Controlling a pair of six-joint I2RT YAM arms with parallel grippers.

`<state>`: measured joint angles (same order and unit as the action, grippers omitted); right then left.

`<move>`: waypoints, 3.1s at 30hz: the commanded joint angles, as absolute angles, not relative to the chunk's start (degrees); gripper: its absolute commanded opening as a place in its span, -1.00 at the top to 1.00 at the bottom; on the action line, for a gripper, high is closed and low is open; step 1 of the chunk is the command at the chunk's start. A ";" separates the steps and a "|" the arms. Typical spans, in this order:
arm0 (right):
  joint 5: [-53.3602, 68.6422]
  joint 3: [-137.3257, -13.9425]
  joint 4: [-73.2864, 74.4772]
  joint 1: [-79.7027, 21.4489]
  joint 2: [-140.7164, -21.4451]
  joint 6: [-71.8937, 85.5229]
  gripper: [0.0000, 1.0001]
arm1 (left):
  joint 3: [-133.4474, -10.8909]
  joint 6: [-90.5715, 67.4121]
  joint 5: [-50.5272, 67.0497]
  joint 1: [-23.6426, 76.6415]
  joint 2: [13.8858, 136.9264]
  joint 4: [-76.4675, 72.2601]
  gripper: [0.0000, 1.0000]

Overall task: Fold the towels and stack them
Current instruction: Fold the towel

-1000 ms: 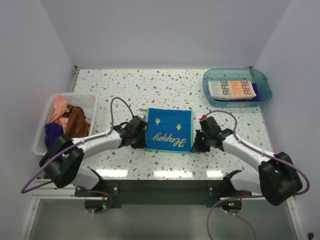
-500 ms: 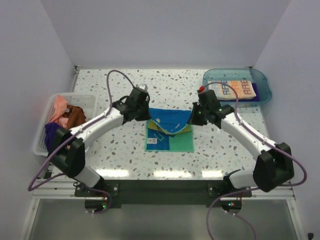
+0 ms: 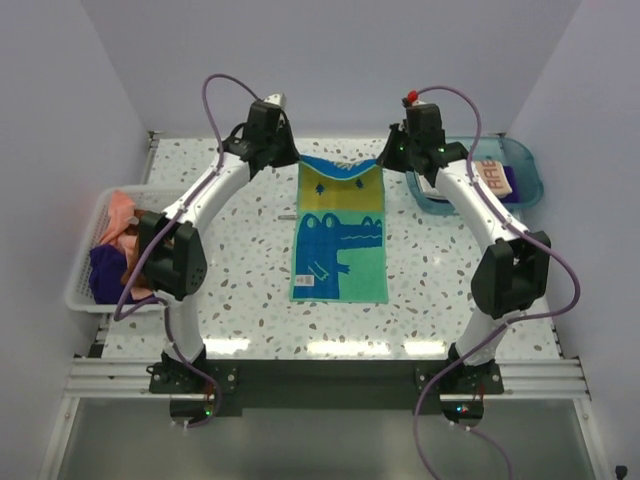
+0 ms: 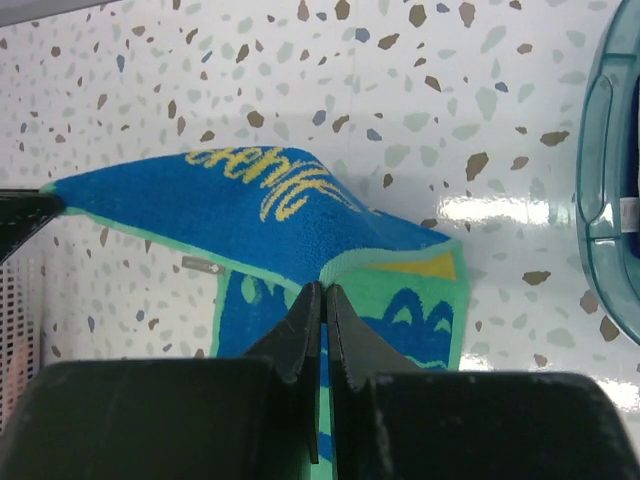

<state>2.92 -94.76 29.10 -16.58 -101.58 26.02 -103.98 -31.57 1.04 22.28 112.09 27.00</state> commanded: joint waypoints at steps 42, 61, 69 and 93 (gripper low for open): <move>17.92 -54.42 38.76 -16.70 -72.16 23.37 1.00 | -52.57 -37.97 11.95 31.19 78.58 27.07 1.00; 18.55 -35.33 26.19 -20.30 -74.44 27.60 1.00 | -39.82 -39.99 8.80 37.44 81.29 19.34 1.00; 16.44 -34.01 25.05 -21.62 -76.81 27.77 1.00 | -37.18 -40.69 5.54 38.58 82.88 18.63 1.00; 16.35 -37.45 31.29 -24.43 -68.91 29.79 1.00 | -42.63 -41.22 3.25 39.29 74.71 27.69 1.00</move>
<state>16.01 -38.89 30.79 -23.16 -69.47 28.12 -44.03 -40.93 3.53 39.13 75.88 26.20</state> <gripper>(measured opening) 0.021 0.072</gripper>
